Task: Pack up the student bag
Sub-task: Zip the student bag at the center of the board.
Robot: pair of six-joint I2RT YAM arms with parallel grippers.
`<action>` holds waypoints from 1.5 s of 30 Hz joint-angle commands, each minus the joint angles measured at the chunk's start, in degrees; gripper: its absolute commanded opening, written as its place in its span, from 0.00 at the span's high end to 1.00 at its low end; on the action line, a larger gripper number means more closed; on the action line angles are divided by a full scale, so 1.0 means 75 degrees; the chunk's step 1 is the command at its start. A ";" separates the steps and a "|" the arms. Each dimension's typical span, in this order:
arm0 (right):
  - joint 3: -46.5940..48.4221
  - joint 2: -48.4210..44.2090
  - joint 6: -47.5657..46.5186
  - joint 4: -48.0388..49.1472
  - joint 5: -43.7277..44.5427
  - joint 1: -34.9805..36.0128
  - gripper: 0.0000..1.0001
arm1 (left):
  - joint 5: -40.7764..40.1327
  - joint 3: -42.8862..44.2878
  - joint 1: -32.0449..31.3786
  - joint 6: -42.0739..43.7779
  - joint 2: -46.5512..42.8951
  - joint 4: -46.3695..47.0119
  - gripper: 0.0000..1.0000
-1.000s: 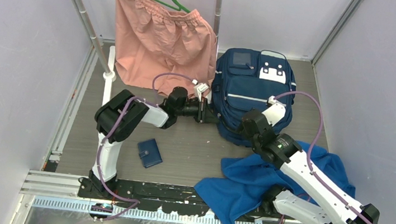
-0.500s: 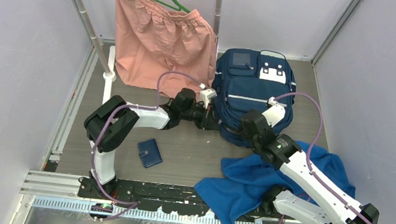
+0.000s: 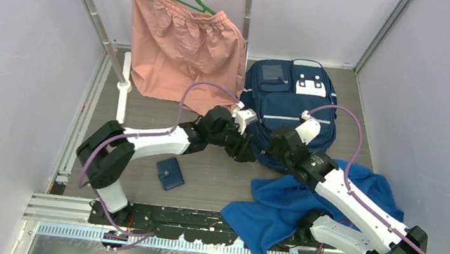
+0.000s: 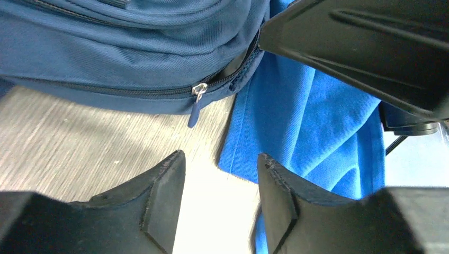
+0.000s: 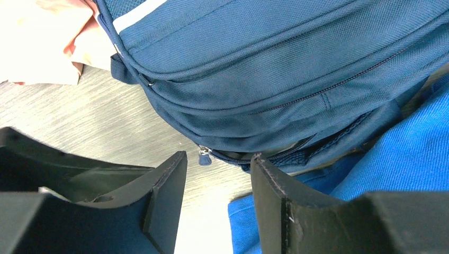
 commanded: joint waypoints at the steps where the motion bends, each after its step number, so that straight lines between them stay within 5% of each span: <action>1: 0.0214 -0.0022 -0.0119 0.0017 -0.0036 -0.0005 0.47 | -0.0855 -0.0318 0.0311 -0.0365 -0.0937 -0.0188 0.42; 4: 0.0162 0.0151 -0.0117 0.0102 -0.0349 0.0237 0.49 | -0.0365 0.0240 0.0976 -0.1739 -0.0551 -0.1030 0.38; 7: 0.0288 0.0709 0.0159 -0.0146 -0.0040 0.0936 0.49 | 0.0606 0.1115 0.1521 -0.2695 0.0430 -0.2002 0.45; 14: 0.0583 0.1991 0.1583 -0.0637 0.0374 0.1350 0.48 | 0.0153 0.0036 0.1654 -0.4507 0.0514 0.0083 0.43; 37: 0.1304 0.4003 0.1617 -0.0562 0.1731 0.1327 0.58 | -0.0122 -0.0123 0.1645 -0.4811 0.0553 0.0306 0.40; 45: 0.1196 0.3925 0.1648 -0.0761 0.1758 0.1268 0.88 | -0.0631 -0.0170 0.1653 -0.4789 0.0323 0.0321 0.32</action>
